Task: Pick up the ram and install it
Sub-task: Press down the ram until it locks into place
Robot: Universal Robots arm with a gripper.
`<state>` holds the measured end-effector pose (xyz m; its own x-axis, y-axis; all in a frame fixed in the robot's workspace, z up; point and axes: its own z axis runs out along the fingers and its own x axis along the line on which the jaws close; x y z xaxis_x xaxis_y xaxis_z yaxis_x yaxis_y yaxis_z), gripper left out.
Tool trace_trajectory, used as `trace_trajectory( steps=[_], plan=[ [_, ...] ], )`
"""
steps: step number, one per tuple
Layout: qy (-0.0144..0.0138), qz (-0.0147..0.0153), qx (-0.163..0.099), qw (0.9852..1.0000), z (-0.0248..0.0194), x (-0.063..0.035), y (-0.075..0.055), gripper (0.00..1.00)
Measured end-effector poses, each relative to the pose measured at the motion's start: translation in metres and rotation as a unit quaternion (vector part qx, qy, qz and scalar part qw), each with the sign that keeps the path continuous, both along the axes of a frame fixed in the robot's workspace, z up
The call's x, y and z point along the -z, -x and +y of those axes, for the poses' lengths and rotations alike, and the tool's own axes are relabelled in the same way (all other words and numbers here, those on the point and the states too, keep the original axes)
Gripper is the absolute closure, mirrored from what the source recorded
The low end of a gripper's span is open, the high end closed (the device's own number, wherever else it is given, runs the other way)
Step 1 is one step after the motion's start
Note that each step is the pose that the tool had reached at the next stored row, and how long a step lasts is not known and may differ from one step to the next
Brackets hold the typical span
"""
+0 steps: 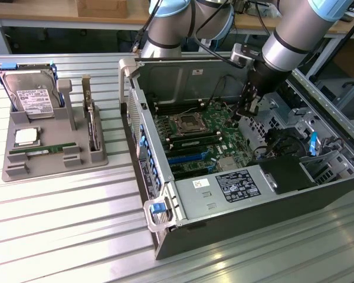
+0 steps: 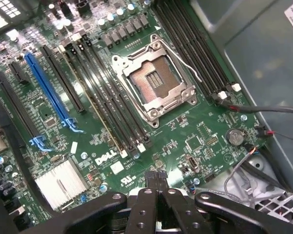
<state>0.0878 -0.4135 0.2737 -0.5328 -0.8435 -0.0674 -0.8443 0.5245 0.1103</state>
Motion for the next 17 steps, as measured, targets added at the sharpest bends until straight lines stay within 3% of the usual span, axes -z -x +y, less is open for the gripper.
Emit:
trace_trajectory(
  steps=[5, 9, 11, 14, 17],
  plan=[
    [0.0006, 0.0000, 0.046, 0.9990, 0.0000, 0.0004, 0.0000, 0.90],
    [0.0012, 0.0000, 0.094, 0.9956, 0.0000, 0.0008, 0.0000, 0.90],
    [0.0012, 0.0000, 0.101, 0.9948, 0.0000, 0.0008, 0.0000, 0.90],
    [0.0014, 0.0000, 0.131, 0.9914, 0.0000, 0.0010, 0.0000, 0.90],
    [0.0015, 0.0001, 0.162, 0.9869, 0.0000, 0.0012, 0.0000, 0.90]
  ],
)
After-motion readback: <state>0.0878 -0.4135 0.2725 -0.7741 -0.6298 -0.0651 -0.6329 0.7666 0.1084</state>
